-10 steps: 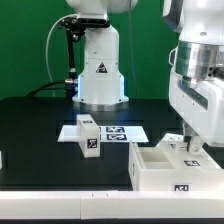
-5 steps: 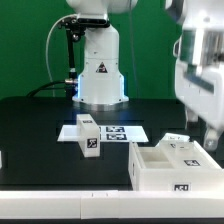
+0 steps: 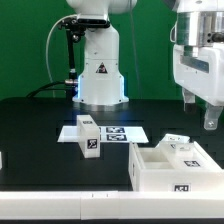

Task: Assemble cabinet

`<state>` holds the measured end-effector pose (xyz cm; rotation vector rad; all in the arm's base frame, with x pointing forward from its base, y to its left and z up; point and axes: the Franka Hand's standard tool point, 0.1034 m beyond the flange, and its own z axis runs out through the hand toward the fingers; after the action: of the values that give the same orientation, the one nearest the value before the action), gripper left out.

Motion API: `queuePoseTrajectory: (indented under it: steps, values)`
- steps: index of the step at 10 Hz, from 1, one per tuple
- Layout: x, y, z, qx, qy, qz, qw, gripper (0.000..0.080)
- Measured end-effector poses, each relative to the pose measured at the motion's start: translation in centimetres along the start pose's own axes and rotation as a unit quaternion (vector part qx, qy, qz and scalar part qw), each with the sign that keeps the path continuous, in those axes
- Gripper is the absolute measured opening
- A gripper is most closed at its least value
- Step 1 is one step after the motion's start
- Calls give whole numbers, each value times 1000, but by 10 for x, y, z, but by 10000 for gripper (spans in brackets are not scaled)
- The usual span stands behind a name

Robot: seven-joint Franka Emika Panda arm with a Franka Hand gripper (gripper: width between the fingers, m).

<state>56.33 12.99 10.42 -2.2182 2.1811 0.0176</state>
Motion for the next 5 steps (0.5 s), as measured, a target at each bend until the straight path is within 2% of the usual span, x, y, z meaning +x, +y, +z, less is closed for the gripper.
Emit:
queuePoseTrajectory:
  steps: [5]
  values:
    - [0,0,0,0,0,0,1000,797]
